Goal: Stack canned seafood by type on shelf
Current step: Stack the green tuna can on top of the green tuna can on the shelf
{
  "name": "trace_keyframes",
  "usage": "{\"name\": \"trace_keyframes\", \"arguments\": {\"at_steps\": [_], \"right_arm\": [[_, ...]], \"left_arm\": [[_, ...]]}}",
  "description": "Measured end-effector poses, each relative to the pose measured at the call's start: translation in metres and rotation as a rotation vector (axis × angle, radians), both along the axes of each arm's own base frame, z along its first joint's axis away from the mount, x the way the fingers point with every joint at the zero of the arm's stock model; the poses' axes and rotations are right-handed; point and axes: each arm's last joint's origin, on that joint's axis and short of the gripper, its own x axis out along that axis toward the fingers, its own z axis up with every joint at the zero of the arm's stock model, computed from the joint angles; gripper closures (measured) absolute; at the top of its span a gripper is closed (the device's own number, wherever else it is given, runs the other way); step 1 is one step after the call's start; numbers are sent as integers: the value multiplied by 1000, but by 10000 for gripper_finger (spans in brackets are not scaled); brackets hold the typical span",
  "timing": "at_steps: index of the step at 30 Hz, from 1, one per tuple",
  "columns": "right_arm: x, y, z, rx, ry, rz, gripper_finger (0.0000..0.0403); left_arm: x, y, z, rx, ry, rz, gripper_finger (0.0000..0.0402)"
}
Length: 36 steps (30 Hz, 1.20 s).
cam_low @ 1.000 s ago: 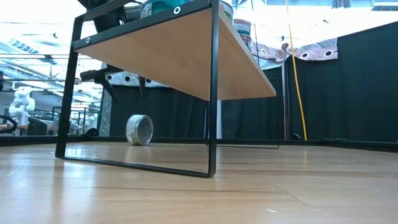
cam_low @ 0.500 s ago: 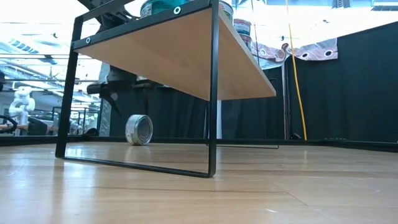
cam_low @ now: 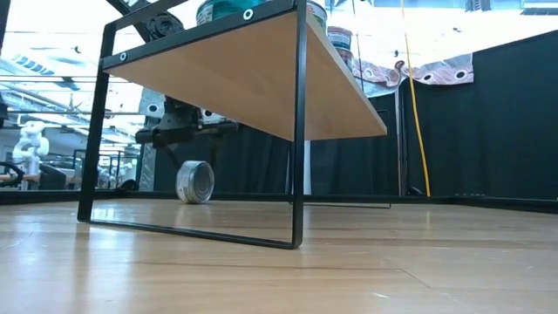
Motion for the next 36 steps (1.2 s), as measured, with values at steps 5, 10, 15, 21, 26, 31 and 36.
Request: {"name": "trace_keyframes", "arguments": {"at_steps": [5, 10, 15, 21, 26, 31, 36], "right_arm": [[0, 0, 0, 0, 0, 0, 41], [0, 0, 0, 0, 0, 0, 41], [0, 0, 0, 0, 0, 0, 41], [0, 0, 0, 1, 0, 1, 41], [0, 0, 0, 5, 3, 3, 41], [0, 0, 0, 6, 3, 4, 41], [0, 0, 0, 6, 3, 4, 41]], "left_arm": [[0, -2, 1, 16, 5, 5, 152], [-1, -3, 1, 30, 3, 56, 216], [0, -8, 1, 68, -22, 144, 259], [-1, -22, 17, 136, -172, 314, 259], [-14, -39, 47, 162, -365, 515, 259], [-35, -59, 100, 47, -712, 767, 259], [-63, -79, 156, -269, -1068, 847, 259]]}}
